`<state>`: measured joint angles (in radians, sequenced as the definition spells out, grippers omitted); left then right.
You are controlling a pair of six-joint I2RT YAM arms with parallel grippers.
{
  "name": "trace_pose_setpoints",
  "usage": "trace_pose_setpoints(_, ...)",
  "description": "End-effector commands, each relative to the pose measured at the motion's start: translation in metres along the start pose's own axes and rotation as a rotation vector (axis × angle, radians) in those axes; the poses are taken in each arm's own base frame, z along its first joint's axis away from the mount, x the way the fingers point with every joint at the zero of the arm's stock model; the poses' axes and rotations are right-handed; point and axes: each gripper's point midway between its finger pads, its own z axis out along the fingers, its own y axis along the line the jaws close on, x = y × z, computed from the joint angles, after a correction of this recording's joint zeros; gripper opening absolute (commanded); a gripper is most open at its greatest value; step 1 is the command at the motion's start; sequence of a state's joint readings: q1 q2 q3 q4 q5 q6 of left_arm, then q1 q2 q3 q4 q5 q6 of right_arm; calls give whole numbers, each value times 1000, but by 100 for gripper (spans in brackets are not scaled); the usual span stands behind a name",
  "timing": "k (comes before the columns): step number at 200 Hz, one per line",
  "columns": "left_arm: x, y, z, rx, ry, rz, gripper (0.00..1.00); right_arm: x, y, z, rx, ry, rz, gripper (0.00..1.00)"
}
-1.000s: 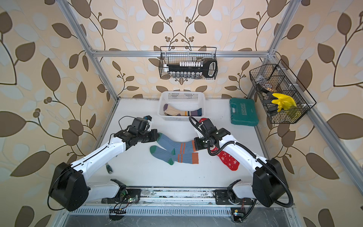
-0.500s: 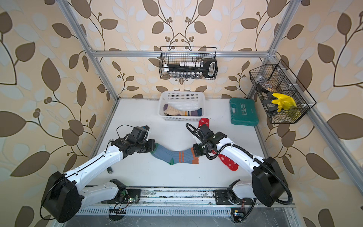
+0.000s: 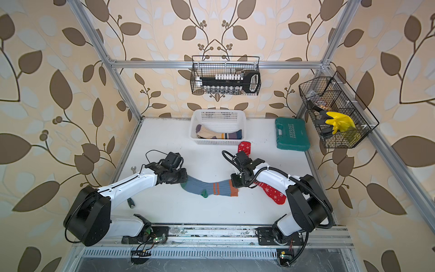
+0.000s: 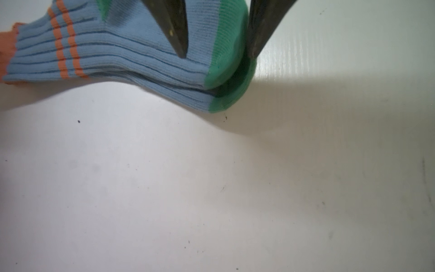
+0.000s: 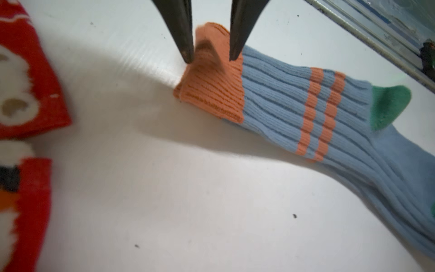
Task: Place the socks together as a pair
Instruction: Pick up a pair of socks from the center of the board, then place a pair of socks in the bin.
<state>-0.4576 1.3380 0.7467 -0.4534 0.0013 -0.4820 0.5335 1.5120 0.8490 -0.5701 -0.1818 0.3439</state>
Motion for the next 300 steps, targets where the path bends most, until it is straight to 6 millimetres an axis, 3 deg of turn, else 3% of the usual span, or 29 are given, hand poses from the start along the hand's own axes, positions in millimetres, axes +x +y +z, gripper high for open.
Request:
trace_pose_setpoints(1,-11,5,-5,-50,-42,9,66,3,-9,0,8,-23,36,34)
trace_pose_setpoints(15,-9,3,0,-38,-27,9,75,6,-12,4,-9,-31,68,37)
trace_pose_setpoints(42,0,-1,12,-4,10,8,73,16,-13,15,-48,-20,115,40)
trace_pose_setpoints(64,4,-10,19,48,33,5,60,21,-5,21,-111,-14,135,41)
trace_pose_setpoints(95,7,-17,24,89,49,3,27,23,7,27,-174,-11,146,41)
trace_pose_setpoints(107,8,-17,24,94,53,2,13,23,9,30,-189,-10,147,35)
trace_pose_setpoints(123,9,-18,21,103,52,4,0,22,10,33,-194,-10,151,17)
trace_pose_setpoints(144,6,-22,12,120,39,2,0,16,10,27,-185,-32,139,0)
trace_pose_setpoints(161,-4,-29,-3,145,8,5,0,5,10,11,-171,-71,125,0)
trace_pose_setpoints(195,-44,-50,-45,185,-92,23,0,-40,11,-42,-181,-180,105,0)
trace_pose_setpoints(235,-125,-84,-91,197,-213,61,0,-111,10,-114,-182,-325,75,0)
trace_pose_setpoints(238,-130,-86,-85,187,-200,62,0,-116,9,-118,-186,-332,76,0)
trace_pose_setpoints(265,-191,-96,-94,160,-241,66,0,-166,5,-149,-208,-390,70,0)
trace_pose_setpoints(283,-227,-97,-91,147,-259,57,0,-196,0,-152,-204,-394,68,0)
trace_pose_setpoints(300,-250,-94,-75,125,-247,50,0,-224,-8,-149,-219,-399,79,0)
